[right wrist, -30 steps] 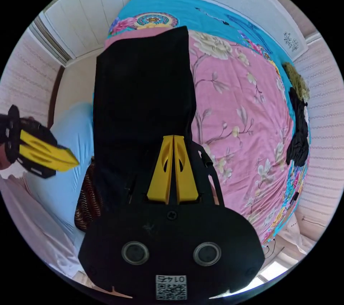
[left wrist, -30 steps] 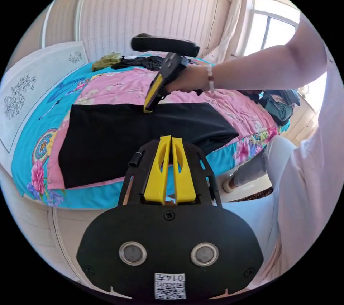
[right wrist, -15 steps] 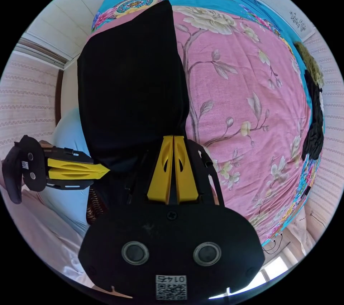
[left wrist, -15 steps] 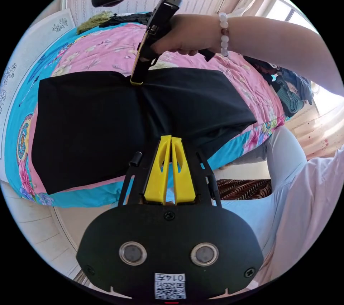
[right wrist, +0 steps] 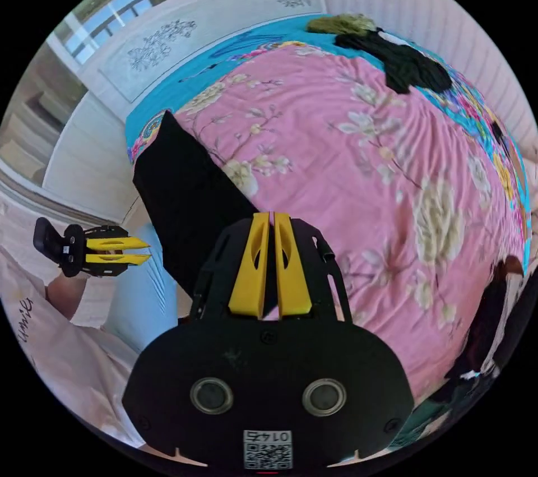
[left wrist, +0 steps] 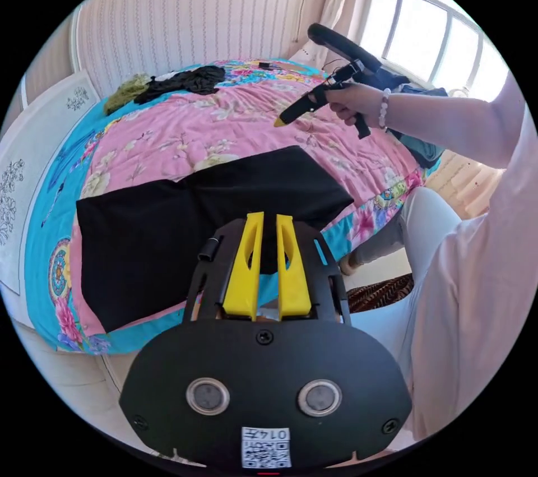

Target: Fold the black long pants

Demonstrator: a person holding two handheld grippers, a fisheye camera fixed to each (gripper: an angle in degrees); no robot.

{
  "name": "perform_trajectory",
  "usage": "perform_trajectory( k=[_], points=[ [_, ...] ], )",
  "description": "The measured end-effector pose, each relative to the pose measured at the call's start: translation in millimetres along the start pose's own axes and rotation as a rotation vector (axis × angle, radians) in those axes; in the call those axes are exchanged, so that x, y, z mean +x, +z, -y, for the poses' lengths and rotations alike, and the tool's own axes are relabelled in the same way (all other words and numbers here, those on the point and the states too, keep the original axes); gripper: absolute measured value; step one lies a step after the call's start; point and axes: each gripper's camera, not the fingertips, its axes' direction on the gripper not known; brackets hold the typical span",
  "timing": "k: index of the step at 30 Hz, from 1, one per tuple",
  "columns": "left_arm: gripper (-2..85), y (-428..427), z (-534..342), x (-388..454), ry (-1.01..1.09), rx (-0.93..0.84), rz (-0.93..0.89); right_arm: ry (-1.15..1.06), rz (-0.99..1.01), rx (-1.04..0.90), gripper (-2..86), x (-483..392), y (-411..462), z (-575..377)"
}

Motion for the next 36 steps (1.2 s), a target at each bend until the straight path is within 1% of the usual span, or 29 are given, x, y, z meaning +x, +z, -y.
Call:
perform_trajectory(
  k=[2,4,7,8,10,13,15,18,20,23,26,30,33,35,36],
  points=[
    [8.0,24.9,18.4,22.3,0.048,-0.024,-0.107,0.131,0.052,-0.024,6.2,40.5,3.7,-40.2],
    [9.6,44.7,28.6,41.4,0.098,-0.025,-0.148,0.193,0.103,-0.013,7.6,59.9,8.8,-62.0],
    [11.2,83.0,41.4,63.0,0.125,-0.082,-0.113,0.225,0.158,-0.038,8.9,79.2,24.5,-79.2],
    [11.0,98.8,45.1,64.9,0.108,-0.139,-0.098,0.229,0.188,-0.049,9.1,85.6,31.6,-82.7],
    [9.0,110.9,47.2,64.1,0.111,-0.182,-0.053,0.232,0.266,-0.078,7.2,95.1,40.5,-86.7],
    [2.8,105.5,56.4,52.4,0.064,-0.193,-0.096,0.232,0.317,-0.065,2.9,114.2,35.3,-97.7],
    [1.6,99.7,62.5,52.3,0.083,-0.178,-0.099,0.222,0.371,-0.03,2.0,128.8,24.9,-108.4],
    [0.7,92.4,78.6,67.2,0.167,-0.147,-0.113,0.239,0.437,0.026,1.1,160.8,0.3,-132.2],
    [0.4,86.5,94.5,85.7,0.228,-0.076,-0.183,0.261,0.4,0.061,0.9,187.6,-28.4,-158.5],
    [0.3,83.2,112.5,108.1,0.255,0.005,-0.296,0.294,0.31,0.079,0.7,218.4,-70.1,-199.7],
    [0.2,76.8,118.6,114.2,0.223,0.074,-0.404,0.345,0.275,0.097,0.6,240.8,-106.6,-238.0],
    [0.3,53.0,103.4,90.6,0.178,0.14,-0.408,0.328,0.364,0.142,0.6,238.3,-128.5,-247.5],
    [0.5,20.1,70.2,38.1,0.0,0.187,-0.401,0.22,0.478,0.187,0.7,206.8,-123.5,-217.3],
    [0.9,-9.1,32.7,-6.7,-0.155,0.205,-0.331,0.117,0.585,0.19,0.8,165.3,-101.5,-175.4],
    [1.0,-16.2,22.8,-17.5,-0.195,0.206,-0.306,0.091,0.603,0.183,0.8,152.6,-94.4,-163.4]
  ],
)
